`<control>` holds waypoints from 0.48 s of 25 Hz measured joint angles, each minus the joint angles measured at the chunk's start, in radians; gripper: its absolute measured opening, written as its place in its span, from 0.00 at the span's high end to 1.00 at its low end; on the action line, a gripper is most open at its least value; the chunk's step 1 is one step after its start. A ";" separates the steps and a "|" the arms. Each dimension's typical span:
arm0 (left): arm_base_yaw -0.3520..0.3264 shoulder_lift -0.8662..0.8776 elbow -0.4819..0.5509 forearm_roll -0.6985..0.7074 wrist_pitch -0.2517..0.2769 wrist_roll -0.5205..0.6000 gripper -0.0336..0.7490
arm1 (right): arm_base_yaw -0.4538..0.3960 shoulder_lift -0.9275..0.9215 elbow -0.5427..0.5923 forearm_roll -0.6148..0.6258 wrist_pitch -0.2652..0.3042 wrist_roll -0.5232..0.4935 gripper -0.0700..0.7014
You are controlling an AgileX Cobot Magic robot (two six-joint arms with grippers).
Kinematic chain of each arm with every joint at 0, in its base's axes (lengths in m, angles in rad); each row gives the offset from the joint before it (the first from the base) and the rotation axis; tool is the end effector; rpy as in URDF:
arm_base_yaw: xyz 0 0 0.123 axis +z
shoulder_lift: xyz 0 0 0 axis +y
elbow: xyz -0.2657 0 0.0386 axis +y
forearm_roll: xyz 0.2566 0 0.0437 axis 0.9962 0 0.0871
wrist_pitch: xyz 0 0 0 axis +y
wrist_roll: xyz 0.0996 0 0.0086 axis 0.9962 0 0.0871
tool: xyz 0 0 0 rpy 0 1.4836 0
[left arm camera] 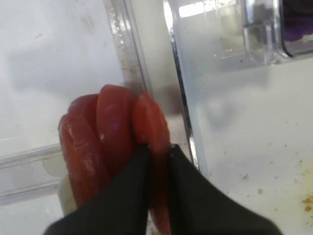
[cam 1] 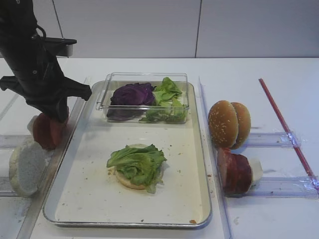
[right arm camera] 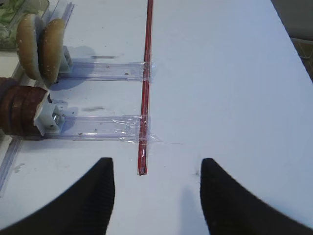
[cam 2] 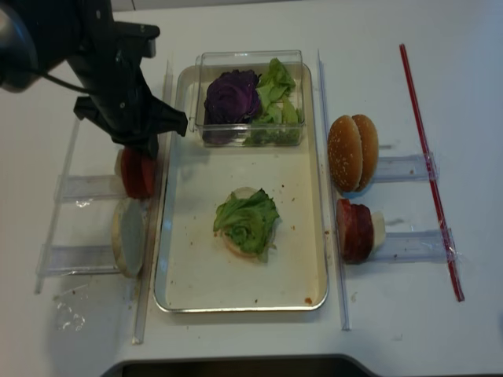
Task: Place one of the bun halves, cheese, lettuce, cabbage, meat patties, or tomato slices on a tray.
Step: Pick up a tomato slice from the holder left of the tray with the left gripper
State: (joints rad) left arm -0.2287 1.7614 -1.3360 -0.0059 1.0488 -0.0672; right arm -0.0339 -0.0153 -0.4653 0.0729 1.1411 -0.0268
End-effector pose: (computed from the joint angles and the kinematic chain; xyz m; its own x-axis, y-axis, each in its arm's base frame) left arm 0.3487 -0.0817 0.2122 -0.9712 0.1541 -0.1820 0.1599 0.9870 -0.0178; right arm 0.0251 0.0058 0.2608 -0.5413 0.0220 -0.8405 -0.0199 0.9990 0.0389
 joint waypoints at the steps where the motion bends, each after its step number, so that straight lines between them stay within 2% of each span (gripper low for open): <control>1: 0.000 0.000 0.000 0.006 0.001 0.000 0.90 | 0.000 0.000 0.000 0.000 0.000 0.000 0.37; 12: 0.000 -0.032 -0.002 0.006 0.005 -0.002 0.91 | 0.000 0.000 0.000 0.000 0.000 0.002 0.37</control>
State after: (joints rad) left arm -0.2287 1.7294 -1.3381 0.0000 1.0536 -0.0691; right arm -0.0339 -0.0153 -0.4653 0.0729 1.1411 -0.0247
